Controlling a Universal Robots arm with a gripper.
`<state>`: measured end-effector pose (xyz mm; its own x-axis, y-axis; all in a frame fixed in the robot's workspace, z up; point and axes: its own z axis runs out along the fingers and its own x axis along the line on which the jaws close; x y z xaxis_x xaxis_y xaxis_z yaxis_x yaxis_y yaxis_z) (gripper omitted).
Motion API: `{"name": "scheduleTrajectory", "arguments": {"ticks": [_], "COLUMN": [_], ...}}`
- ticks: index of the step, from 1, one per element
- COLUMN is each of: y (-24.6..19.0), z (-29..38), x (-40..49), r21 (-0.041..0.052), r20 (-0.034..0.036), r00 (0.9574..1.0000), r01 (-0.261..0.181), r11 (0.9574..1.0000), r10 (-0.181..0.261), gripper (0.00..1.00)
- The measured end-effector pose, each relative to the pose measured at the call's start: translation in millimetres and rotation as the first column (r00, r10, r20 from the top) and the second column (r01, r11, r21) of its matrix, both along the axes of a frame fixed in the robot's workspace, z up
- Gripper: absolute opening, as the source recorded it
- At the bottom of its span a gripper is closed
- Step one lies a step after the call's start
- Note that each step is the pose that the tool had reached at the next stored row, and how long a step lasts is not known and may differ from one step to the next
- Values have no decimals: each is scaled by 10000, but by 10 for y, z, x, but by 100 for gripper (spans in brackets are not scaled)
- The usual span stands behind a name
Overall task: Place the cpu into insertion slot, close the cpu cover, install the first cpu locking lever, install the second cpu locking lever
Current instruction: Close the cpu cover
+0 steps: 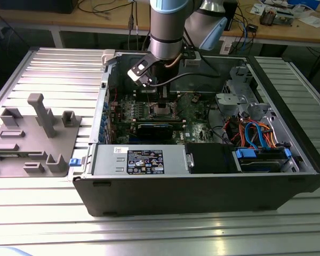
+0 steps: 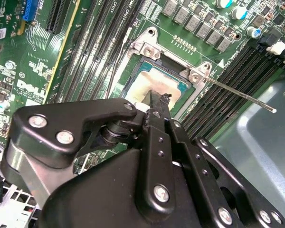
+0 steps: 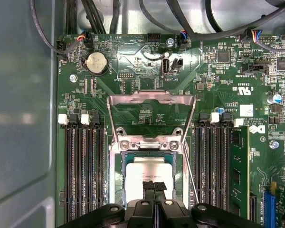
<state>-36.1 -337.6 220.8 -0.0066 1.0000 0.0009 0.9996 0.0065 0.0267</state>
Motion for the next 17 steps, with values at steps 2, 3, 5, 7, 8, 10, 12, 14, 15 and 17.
{"name": "scheduleTrajectory", "arguments": {"ticks": [2,3,5,7,8,10,12,14,15,17], "y": [0,0,0,0,0,0,1,1,1,1], "z": [-1,0,-1,-1,-1,-1,1,19,27,28], "x": [0,0,0,1,0,1,1,1,1,1], "r21": [1,0,2,2,2,2,3,2,2,4], "r20": [-18,-44,-48,-50,-50,-51,-55,-57,-58,-57], "r00": [10000,10000,10000,10000,10000,10000,10000,10000,10000,10000], "r01": [1,0,1,1,1,1,2,1,1,1], "r11": [10000,10000,10000,10000,10000,10000,10000,10000,10000,10000], "r10": [-1,0,-1,-1,-1,-1,-2,-1,-1,-1], "gripper": [11,11,11,11,11,11,11,11,11,11]}}
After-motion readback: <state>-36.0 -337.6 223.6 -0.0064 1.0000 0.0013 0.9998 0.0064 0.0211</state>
